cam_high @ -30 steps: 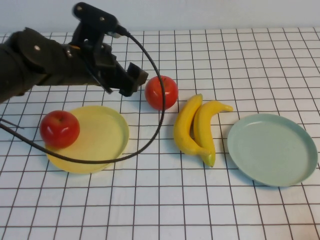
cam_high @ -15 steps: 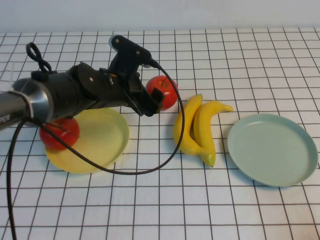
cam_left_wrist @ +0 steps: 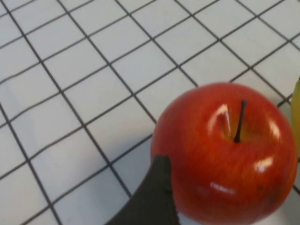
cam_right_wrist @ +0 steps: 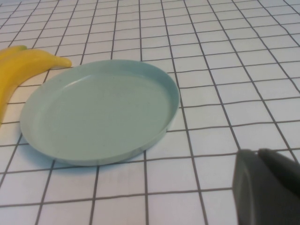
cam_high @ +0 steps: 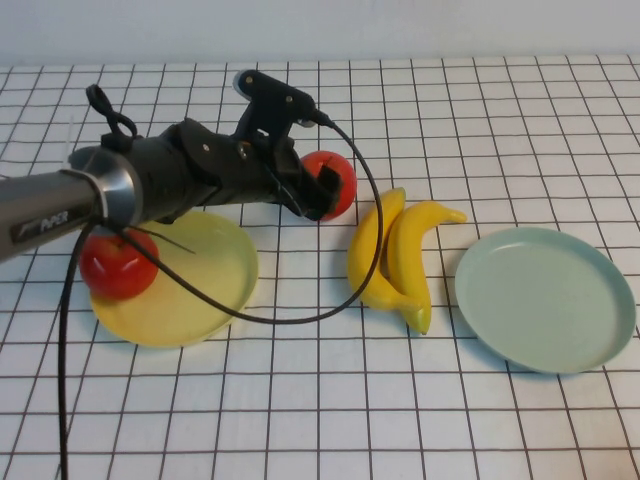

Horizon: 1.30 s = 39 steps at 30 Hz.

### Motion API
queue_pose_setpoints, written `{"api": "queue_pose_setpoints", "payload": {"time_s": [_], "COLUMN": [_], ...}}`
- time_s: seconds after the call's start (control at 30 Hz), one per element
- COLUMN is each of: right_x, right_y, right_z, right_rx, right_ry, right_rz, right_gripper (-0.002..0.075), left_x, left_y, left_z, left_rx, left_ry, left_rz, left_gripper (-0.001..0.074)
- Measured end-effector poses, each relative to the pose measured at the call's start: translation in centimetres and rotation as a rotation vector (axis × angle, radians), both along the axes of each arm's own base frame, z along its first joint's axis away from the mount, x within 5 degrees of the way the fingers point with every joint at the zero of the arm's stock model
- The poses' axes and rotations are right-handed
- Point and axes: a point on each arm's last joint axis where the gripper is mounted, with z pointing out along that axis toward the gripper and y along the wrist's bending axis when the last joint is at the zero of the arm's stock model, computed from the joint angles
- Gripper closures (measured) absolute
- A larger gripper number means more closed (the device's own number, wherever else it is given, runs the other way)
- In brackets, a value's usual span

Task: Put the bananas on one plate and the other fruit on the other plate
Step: Put one type of fruit in the left plate

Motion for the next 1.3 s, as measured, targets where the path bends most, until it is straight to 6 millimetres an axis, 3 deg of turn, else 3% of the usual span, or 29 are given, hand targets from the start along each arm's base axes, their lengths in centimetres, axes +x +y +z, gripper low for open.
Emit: {"api": "queue_pose_setpoints", "payload": {"time_s": [0.3,1.0,1.17,1.3], "right_x": [0.0,0.0,0.0,0.0], "right_y": [0.0,0.0,0.0,0.0], "right_z": [0.0,0.0,0.0,0.0], "right_rx": [0.0,0.0,0.0,0.0], "right_ry": [0.0,0.0,0.0,0.0], "right_rz": [0.0,0.0,0.0,0.0], "right_gripper": [0.0743,0.0743,0.0743,0.0743], "left_x": [2.3,3.4,3.4,3.3], "left_y": [-1.6,-1.6,-1.7,-1.9], "left_z": [-0.8,-2.0,-1.8,-1.7], "left_rx": [-0.014,0.013,0.007,0.001], "left_ry": [0.012,-0.016,-0.008,0.015], "left_rz": [-0.049,-0.031,-0.045,-0.074], "left_gripper": [0.0067,0.0067,0.0146,0.0153]}}
